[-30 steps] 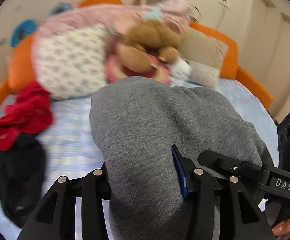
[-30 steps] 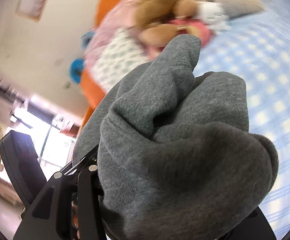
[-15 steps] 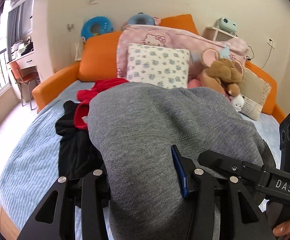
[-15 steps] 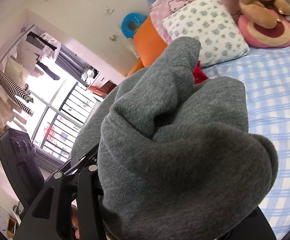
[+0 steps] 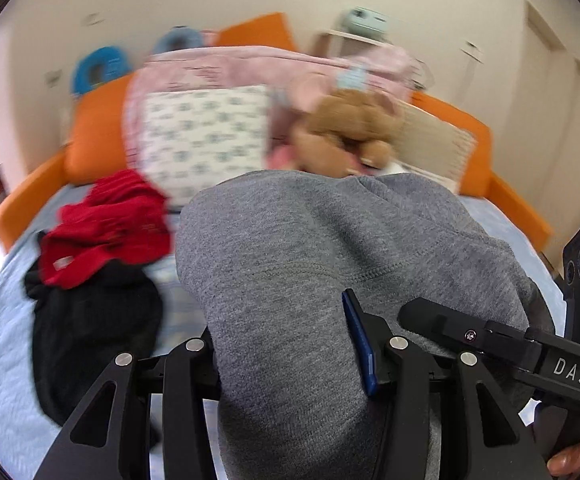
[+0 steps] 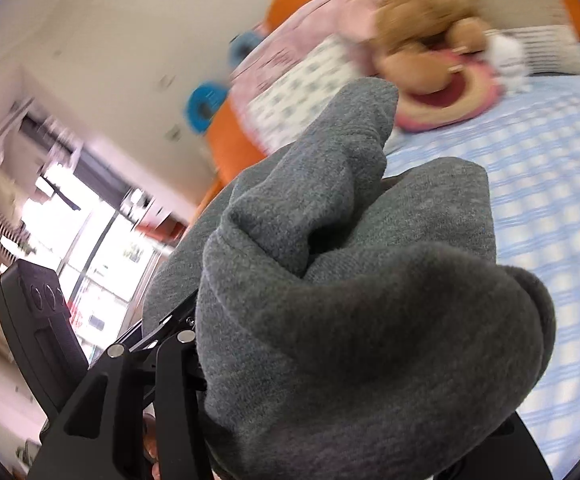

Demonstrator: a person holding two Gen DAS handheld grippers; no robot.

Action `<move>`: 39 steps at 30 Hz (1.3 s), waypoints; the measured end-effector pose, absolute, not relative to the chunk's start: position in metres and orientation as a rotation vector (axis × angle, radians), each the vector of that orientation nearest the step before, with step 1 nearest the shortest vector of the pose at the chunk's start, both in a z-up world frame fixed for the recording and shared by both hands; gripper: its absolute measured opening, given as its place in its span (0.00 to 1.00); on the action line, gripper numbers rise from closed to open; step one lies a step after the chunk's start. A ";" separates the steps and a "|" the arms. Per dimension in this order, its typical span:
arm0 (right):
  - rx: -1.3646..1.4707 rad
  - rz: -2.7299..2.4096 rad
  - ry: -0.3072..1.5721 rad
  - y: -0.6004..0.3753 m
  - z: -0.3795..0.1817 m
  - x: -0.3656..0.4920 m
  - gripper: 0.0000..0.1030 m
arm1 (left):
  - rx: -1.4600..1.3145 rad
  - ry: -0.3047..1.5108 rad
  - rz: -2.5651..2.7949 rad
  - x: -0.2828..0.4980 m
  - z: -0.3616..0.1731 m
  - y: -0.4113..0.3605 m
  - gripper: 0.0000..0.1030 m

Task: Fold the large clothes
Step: 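Lift the grey sweatshirt bundle with both tools and carry it across the bed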

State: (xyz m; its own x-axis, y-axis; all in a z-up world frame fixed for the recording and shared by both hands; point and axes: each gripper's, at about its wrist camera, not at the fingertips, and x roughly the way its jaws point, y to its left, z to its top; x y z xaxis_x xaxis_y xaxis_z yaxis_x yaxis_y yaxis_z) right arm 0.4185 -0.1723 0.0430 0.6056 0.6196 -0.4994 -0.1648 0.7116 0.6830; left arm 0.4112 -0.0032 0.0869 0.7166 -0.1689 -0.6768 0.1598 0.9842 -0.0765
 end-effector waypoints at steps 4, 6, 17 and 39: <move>0.684 0.382 0.767 -0.262 0.033 0.402 0.45 | 0.029 0.766 -0.295 0.420 0.070 -0.096 0.49; 0.698 0.331 0.750 -0.299 0.027 0.389 0.45 | 0.045 0.774 -0.338 0.420 0.061 -0.134 0.49; 0.755 0.037 0.669 -0.507 0.006 0.306 0.45 | 0.137 0.802 -0.629 0.384 0.027 -0.370 0.49; 0.743 -0.248 0.650 -0.731 -0.117 0.213 0.46 | 0.260 0.836 -0.860 0.322 -0.119 -0.625 0.53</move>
